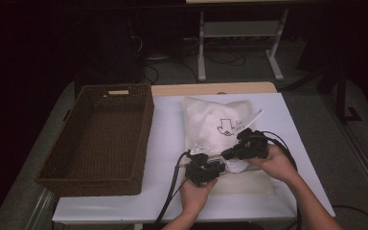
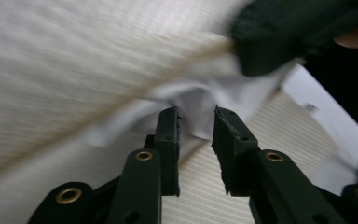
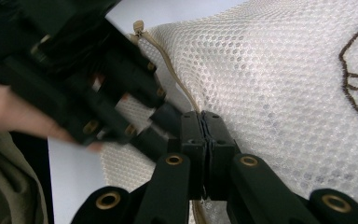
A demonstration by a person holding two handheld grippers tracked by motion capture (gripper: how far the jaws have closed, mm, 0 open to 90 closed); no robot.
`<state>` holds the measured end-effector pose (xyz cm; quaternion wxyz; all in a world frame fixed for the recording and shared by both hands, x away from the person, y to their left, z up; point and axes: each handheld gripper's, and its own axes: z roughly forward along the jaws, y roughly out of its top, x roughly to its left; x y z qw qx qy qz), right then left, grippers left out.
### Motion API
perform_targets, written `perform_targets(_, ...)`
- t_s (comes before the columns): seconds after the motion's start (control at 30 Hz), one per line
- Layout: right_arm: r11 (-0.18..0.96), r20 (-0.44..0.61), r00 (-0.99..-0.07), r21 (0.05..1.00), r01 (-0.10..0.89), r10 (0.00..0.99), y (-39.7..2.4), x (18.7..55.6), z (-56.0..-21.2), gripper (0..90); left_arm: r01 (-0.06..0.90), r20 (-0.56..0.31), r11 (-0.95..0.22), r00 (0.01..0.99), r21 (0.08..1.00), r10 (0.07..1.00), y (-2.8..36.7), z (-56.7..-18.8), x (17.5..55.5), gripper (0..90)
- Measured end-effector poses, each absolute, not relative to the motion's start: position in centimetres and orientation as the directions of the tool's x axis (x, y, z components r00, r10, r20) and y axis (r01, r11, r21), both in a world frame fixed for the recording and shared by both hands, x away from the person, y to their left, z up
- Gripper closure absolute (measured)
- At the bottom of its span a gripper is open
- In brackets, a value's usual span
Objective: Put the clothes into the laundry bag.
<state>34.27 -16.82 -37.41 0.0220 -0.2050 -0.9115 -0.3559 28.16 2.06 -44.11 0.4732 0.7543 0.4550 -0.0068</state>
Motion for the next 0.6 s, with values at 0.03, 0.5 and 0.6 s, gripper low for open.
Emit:
perform_targets(0.03,0.667,0.185,-0.916,0.637,0.387,0.356,-16.7,34.3,-37.4,87.8,0.693,-0.448,-0.138,0.591,0.707,0.671,1.7,-44.2,28.0,69.5)
perform_targets(0.5,0.641,0.190,-0.898,0.642,0.420,0.397,-16.9,34.9,-36.6,87.9,0.704,-0.480,-0.053,0.536,0.709,0.694,-1.4,-45.4,31.4,75.0)
perform_targets(0.6,0.634,0.190,-0.898,0.651,0.418,0.397,-17.1,34.6,-36.5,87.7,0.694,-0.453,-0.086,0.553,0.715,0.700,-1.0,-45.1,30.8,71.8)
